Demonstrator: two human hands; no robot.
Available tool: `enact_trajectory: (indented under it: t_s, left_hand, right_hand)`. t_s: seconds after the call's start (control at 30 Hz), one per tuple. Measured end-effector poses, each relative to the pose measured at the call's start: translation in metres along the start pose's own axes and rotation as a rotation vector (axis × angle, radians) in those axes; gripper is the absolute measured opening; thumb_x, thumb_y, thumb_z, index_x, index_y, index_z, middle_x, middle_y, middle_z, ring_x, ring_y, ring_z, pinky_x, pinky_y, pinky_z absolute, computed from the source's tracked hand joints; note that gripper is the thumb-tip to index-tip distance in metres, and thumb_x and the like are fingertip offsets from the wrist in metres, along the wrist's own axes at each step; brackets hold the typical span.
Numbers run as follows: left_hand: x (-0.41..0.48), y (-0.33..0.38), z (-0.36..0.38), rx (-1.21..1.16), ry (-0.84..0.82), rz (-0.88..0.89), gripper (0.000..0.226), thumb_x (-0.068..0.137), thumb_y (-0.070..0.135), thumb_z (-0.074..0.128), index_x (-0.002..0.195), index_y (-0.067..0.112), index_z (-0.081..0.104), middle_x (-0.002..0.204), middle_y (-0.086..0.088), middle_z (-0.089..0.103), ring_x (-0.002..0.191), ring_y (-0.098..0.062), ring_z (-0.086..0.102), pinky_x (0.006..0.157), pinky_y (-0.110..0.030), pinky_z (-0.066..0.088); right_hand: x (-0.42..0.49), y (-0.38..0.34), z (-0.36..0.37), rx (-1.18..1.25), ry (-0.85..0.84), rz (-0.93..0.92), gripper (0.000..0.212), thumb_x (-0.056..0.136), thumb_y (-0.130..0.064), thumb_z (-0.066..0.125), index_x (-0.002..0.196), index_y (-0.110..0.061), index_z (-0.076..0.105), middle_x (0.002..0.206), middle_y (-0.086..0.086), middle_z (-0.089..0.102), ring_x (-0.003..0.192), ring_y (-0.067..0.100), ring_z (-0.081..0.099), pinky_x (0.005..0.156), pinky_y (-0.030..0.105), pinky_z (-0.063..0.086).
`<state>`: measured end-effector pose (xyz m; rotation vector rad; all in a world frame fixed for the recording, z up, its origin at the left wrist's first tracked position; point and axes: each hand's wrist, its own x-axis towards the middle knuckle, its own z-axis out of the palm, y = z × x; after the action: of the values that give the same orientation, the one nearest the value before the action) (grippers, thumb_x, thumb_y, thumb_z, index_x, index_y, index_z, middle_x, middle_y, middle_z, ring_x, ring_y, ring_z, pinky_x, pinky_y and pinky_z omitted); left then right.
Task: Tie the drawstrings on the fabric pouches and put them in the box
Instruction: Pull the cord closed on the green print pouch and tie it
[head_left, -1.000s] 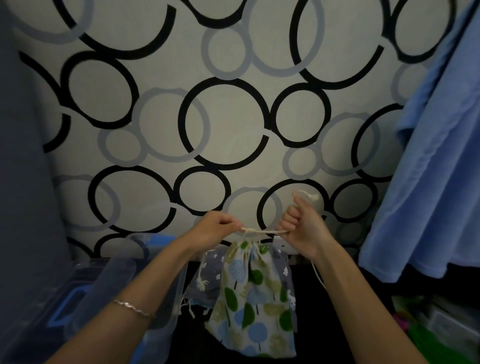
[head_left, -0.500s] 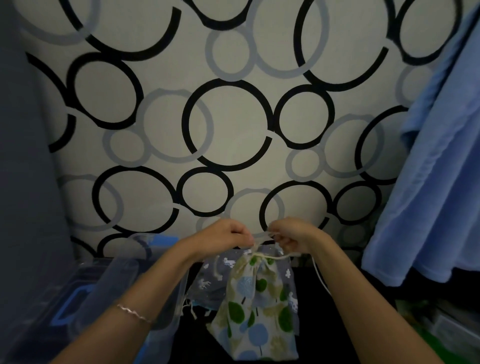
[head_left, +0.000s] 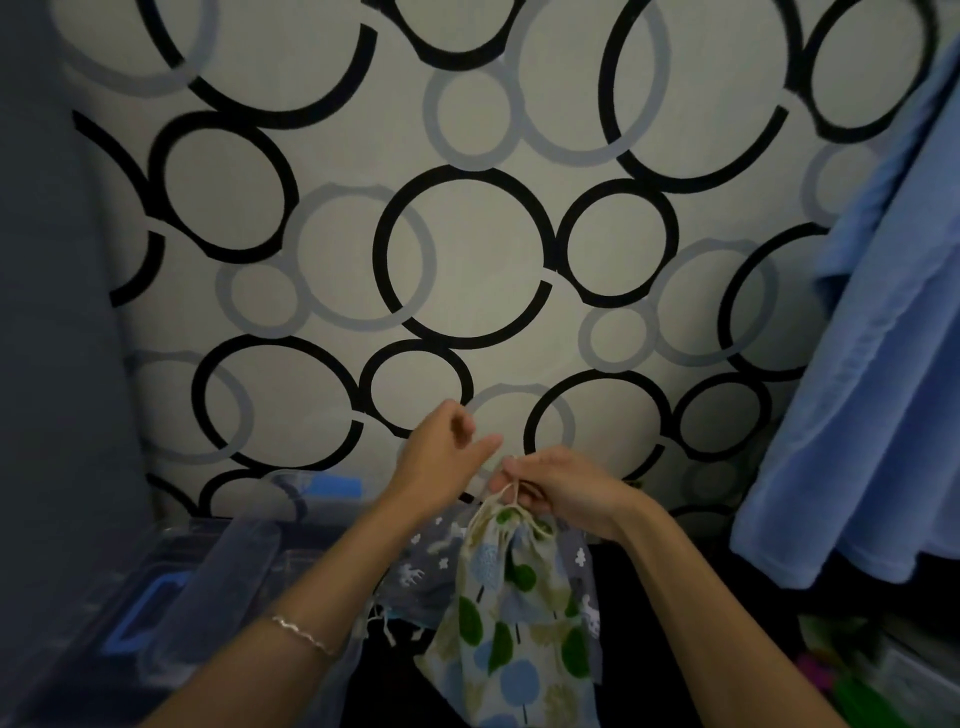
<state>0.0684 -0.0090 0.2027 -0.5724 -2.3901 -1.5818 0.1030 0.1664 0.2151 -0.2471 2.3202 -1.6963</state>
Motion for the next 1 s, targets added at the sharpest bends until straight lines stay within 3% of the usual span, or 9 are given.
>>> enact_trajectory:
  t_s: [0.13, 0.3, 0.4, 0.5, 0.57, 0.67, 0.77, 0.9, 1.0]
  left_hand:
    - [-0.006, -0.014, 0.002, -0.025, -0.392, -0.041, 0.026, 0.076, 0.040, 0.076, 0.084, 0.019, 0.063, 0.079, -0.004, 0.067, 0.072, -0.019, 0.063, 0.071, -0.036, 0.054]
    - [-0.009, -0.010, -0.010, -0.056, -0.315, 0.022, 0.007, 0.080, 0.017, 0.076, 0.079, 0.024, 0.077, 0.070, 0.004, 0.072, 0.064, -0.004, 0.065, 0.065, -0.019, 0.052]
    - [-0.004, -0.017, -0.038, 0.075, -0.327, -0.007, 0.005, 0.082, 0.019, 0.075, 0.081, 0.021, 0.079, 0.077, 0.002, 0.075, 0.075, -0.011, 0.070, 0.074, -0.027, 0.058]
    - [0.000, -0.021, -0.056, 0.267, -0.418, -0.053, 0.006, 0.082, 0.021, 0.075, 0.087, 0.020, 0.079, 0.082, 0.006, 0.075, 0.080, -0.006, 0.069, 0.085, -0.033, 0.057]
    - [-0.002, -0.011, -0.049, 0.414, -0.472, -0.031, 0.019, 0.084, 0.021, 0.072, 0.102, 0.022, 0.076, 0.100, 0.013, 0.072, 0.095, -0.003, 0.066, 0.095, -0.034, 0.053]
    - [-0.007, 0.006, -0.023, 0.113, -0.557, -0.016, 0.034, 0.086, 0.024, 0.070, 0.120, 0.024, 0.068, 0.116, 0.009, 0.068, 0.110, -0.006, 0.062, 0.102, -0.030, 0.047]
    - [-0.009, 0.004, -0.001, -0.084, -0.547, 0.004, 0.024, 0.083, 0.029, 0.073, 0.105, 0.021, 0.074, 0.098, -0.001, 0.075, 0.097, -0.017, 0.070, 0.096, -0.038, 0.053]
    - [-0.008, -0.004, 0.011, -0.198, -0.450, -0.169, 0.023, 0.080, 0.025, 0.078, 0.095, 0.008, 0.077, 0.085, -0.011, 0.075, 0.073, -0.012, 0.065, 0.072, -0.023, 0.053]
    - [-0.011, -0.005, 0.016, -0.244, -0.400, -0.277, 0.020, 0.081, 0.022, 0.076, 0.091, 0.005, 0.077, 0.087, -0.015, 0.074, 0.073, -0.014, 0.063, 0.067, -0.023, 0.051]
  right_hand:
    - [0.001, 0.006, -0.002, 0.087, 0.010, -0.010, 0.036, 0.100, -0.028, 0.051, 0.087, 0.000, 0.069, 0.063, 0.004, 0.051, 0.057, 0.013, 0.040, 0.057, 0.022, 0.033]
    - [-0.002, 0.011, -0.007, 0.162, 0.068, -0.003, 0.036, 0.100, -0.022, 0.051, 0.108, 0.009, 0.067, 0.060, 0.004, 0.049, 0.053, 0.012, 0.040, 0.060, 0.025, 0.036]
    - [-0.008, 0.014, -0.016, 0.194, 0.233, -0.010, 0.029, 0.099, -0.019, 0.054, 0.105, 0.007, 0.068, 0.060, 0.003, 0.052, 0.052, 0.010, 0.045, 0.058, 0.020, 0.042]
    - [-0.010, 0.014, -0.013, 0.166, 0.242, -0.012, 0.026, 0.098, -0.019, 0.056, 0.104, 0.002, 0.070, 0.062, 0.004, 0.057, 0.054, 0.010, 0.049, 0.060, 0.019, 0.046]
    - [-0.008, 0.010, -0.003, 0.075, 0.234, -0.028, 0.024, 0.096, -0.021, 0.059, 0.100, -0.002, 0.072, 0.064, 0.005, 0.061, 0.056, 0.011, 0.052, 0.062, 0.021, 0.047]
    - [-0.005, 0.003, 0.005, 0.006, 0.224, -0.068, 0.027, 0.094, -0.022, 0.062, 0.094, 0.002, 0.073, 0.066, 0.010, 0.063, 0.058, 0.015, 0.055, 0.064, 0.024, 0.049]
    - [-0.006, 0.004, 0.004, -0.010, 0.253, -0.091, 0.028, 0.091, -0.024, 0.067, 0.085, 0.003, 0.074, 0.068, 0.016, 0.064, 0.062, 0.020, 0.058, 0.070, 0.032, 0.051]
    - [-0.014, 0.007, 0.002, 0.099, 0.286, -0.100, 0.014, 0.088, -0.013, 0.070, 0.092, 0.001, 0.073, 0.073, 0.013, 0.068, 0.064, 0.018, 0.062, 0.071, 0.030, 0.056]
    - [-0.019, 0.009, -0.002, 0.108, 0.252, -0.074, 0.023, 0.081, 0.000, 0.074, 0.103, -0.004, 0.070, 0.085, 0.014, 0.070, 0.075, 0.019, 0.066, 0.076, 0.027, 0.057]
